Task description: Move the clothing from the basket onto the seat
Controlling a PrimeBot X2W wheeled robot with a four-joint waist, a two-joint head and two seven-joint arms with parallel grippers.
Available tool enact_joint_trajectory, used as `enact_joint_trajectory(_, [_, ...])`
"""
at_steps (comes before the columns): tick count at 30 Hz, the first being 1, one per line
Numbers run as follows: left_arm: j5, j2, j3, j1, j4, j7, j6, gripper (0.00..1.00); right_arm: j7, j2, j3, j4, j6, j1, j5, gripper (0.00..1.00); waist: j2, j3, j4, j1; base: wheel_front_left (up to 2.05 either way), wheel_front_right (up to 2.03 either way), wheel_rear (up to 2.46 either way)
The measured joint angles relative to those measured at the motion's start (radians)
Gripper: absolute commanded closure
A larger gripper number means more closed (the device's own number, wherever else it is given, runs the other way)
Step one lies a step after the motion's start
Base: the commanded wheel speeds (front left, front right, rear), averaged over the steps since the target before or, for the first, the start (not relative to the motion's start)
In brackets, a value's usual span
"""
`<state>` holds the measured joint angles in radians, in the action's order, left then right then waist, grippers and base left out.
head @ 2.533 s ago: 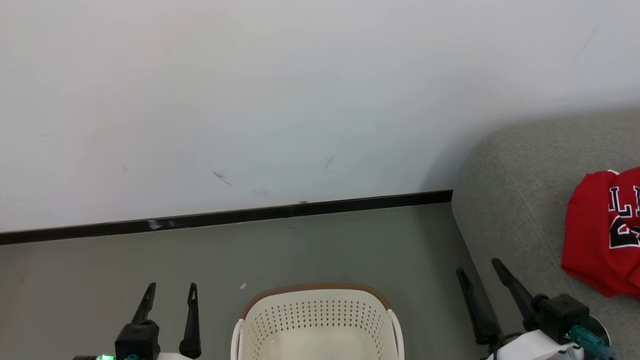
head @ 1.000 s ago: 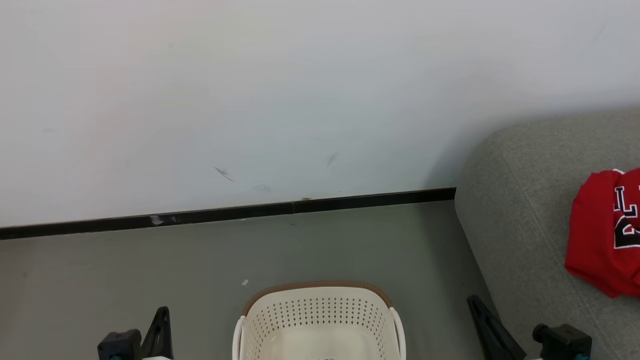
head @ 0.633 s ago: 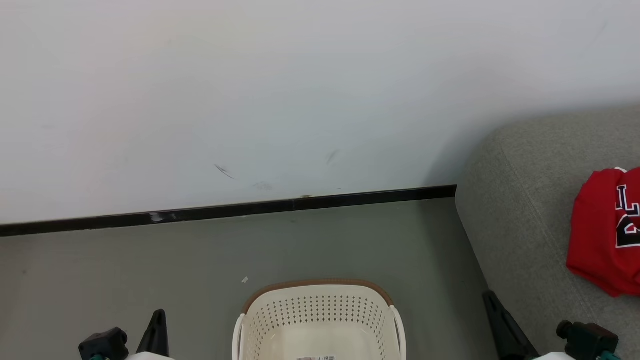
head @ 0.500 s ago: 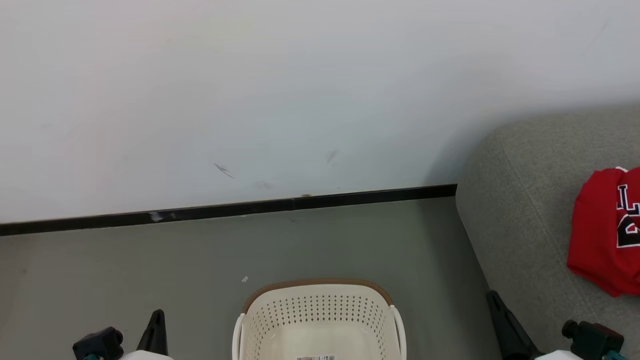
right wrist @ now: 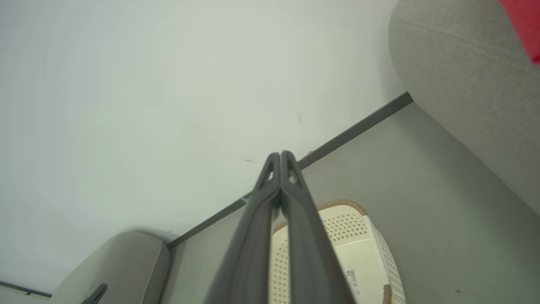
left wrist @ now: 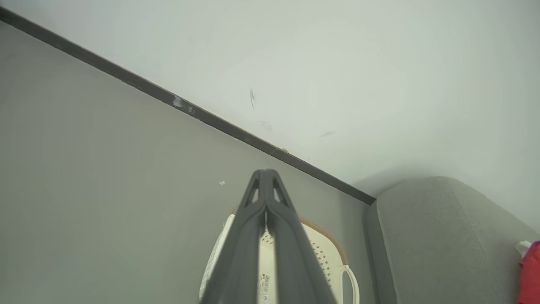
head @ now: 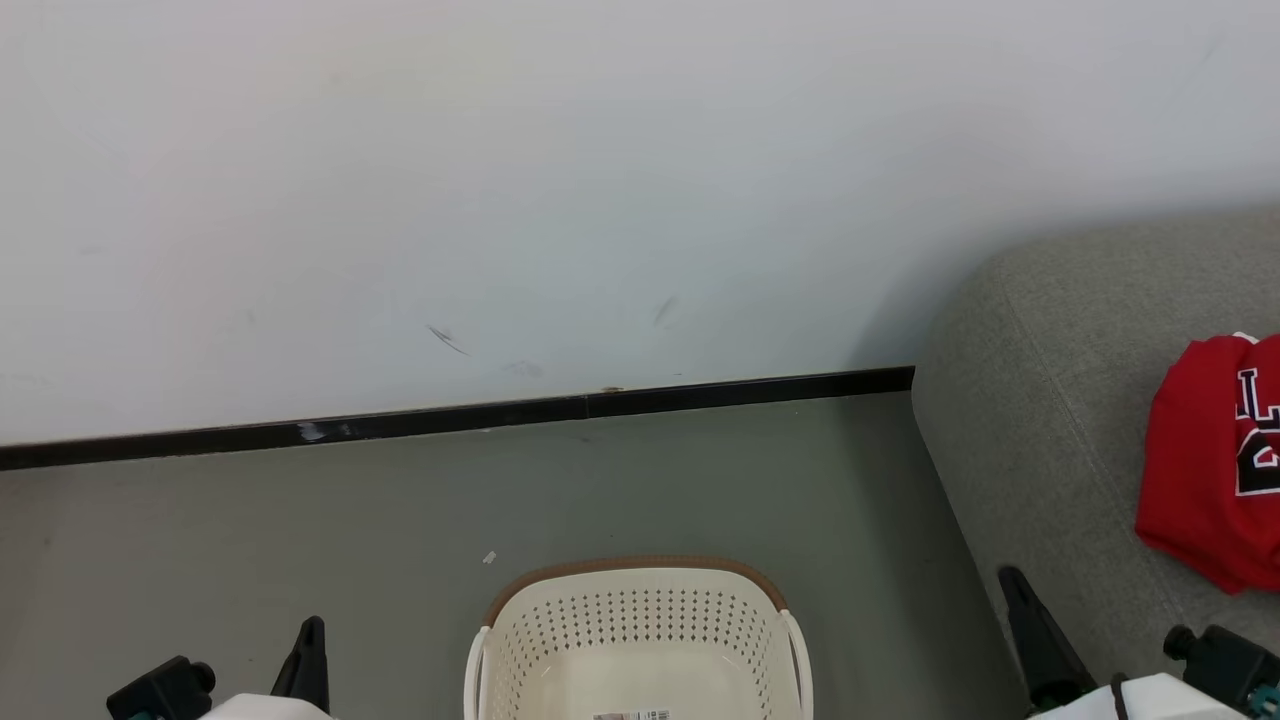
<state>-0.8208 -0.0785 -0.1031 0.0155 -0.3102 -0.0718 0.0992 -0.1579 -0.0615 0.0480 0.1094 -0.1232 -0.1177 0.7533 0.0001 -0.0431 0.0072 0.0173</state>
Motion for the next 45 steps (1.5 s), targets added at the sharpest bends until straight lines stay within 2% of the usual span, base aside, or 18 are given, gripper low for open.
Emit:
enact_joint_trajectory(6, [-0.078, 0.006, 0.018, 0.001, 0.002, 0.011, -0.024, 1.00, 0.019, -0.006, -0.004, 0.015, 0.000, 0.021, 0.101, 1.00, 0.0000, 0.001, -0.001, -0.0007, 0.00, 0.00, 0.00])
enact_joint_trajectory(23, [-0.305, 0.016, 0.074, 0.019, 0.006, 0.072, -0.087, 1.00, 0.064, -0.028, -0.016, 0.063, 0.000, 0.066, 0.381, 1.00, -0.0001, 0.021, -0.003, -0.0140, 0.00, 0.00, 0.00])
enact_joint_trajectory(32, [-0.408, 0.021, 0.100, 0.021, 0.008, 0.098, -0.120, 1.00, 0.087, -0.035, -0.025, 0.080, 0.000, 0.097, 0.512, 1.00, -0.0001, 0.029, -0.004, -0.0160, 0.00, 0.00, 0.00])
enact_joint_trajectory(45, [-0.582, 0.035, 0.143, 0.039, 0.013, 0.142, -0.166, 1.00, 0.119, -0.048, -0.034, 0.105, 0.000, 0.130, 0.724, 1.00, -0.0001, 0.038, -0.005, -0.0166, 0.00, 0.00, 0.00])
